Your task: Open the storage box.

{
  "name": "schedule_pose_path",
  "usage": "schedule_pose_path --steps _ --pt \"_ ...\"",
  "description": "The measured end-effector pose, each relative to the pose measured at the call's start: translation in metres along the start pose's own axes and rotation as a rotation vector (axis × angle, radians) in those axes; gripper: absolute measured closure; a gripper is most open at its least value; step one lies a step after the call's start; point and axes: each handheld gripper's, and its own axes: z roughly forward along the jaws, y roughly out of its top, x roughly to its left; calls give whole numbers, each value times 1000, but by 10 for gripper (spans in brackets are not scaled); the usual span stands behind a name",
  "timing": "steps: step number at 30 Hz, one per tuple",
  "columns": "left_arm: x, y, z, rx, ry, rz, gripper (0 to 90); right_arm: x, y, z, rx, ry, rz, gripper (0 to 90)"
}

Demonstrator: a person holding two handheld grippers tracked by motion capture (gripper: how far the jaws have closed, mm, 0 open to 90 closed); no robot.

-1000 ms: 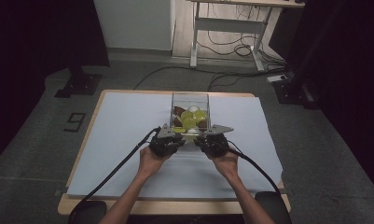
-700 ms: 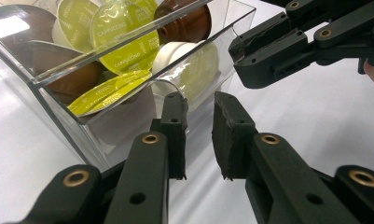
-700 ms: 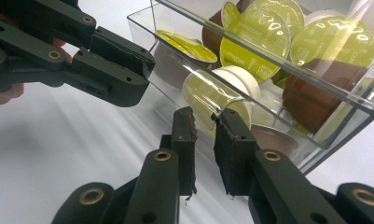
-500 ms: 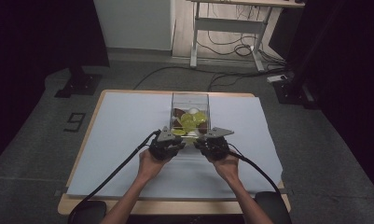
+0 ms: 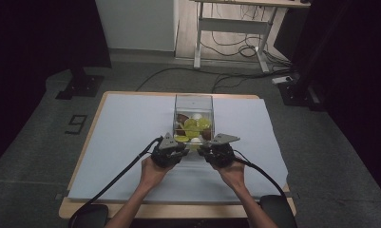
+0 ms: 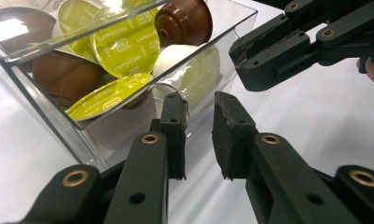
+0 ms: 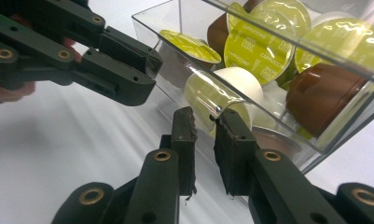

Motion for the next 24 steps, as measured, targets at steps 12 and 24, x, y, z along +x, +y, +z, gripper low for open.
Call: schedule_pose_path --steps 12,24 --pt "-8 -4 -3 1 -18 -3 746 4 -6 -5 -10 49 22 750" --pt "-15 -7 -7 1 -26 -4 745 9 -10 -10 -9 57 14 751"
